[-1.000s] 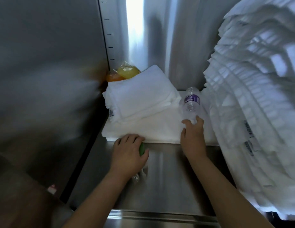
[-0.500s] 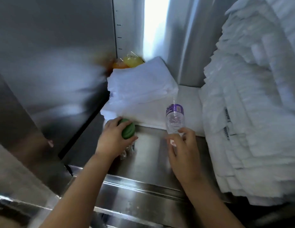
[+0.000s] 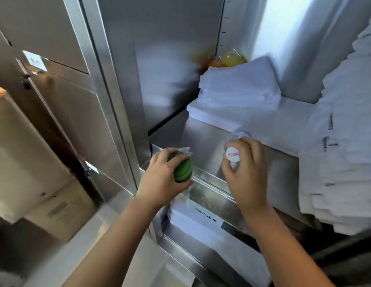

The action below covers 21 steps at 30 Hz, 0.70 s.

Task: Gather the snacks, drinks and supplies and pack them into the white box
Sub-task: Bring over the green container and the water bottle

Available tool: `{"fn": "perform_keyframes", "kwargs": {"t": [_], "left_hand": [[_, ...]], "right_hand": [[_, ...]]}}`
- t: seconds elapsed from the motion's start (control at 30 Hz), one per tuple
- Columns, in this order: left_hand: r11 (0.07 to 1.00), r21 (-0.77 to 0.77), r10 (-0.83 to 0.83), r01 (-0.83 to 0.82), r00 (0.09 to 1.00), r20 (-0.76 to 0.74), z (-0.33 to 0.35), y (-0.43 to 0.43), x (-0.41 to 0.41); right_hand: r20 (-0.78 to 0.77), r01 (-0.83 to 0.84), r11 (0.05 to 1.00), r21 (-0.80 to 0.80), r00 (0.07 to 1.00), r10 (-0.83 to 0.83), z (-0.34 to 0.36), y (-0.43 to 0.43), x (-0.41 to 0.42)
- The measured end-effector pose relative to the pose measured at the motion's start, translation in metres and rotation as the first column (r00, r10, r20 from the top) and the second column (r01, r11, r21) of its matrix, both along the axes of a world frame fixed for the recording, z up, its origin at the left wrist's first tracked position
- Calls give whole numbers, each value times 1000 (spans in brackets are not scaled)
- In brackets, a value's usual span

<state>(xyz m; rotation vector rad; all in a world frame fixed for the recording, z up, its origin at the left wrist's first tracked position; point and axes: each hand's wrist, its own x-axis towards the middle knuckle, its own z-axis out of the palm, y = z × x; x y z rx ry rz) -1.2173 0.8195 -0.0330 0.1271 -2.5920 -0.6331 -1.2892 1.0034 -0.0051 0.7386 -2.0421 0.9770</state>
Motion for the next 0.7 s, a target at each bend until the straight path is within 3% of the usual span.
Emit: {"fn": "perform_keyframes", "kwargs": {"t": [0.3,0.4,0.53,0.7], "left_hand": [[971,-71,223,-226,973,-50,10,-39,182],[939,-83,334,-334,942,-13,11,-54,270],[878,-97,474,-470,880,31,13,-66,392],[750,-131,656,-648,755,21,17,-65,526]], "right_hand": [[-7,-110,993,41,994,110,43,-52,113],[173,-231,970,75,961,216,45,-76,172],[438,-455,888,-69,786,437,32,-115,276],[492,-699,690,-186,542,681,27,-165,401]]}}
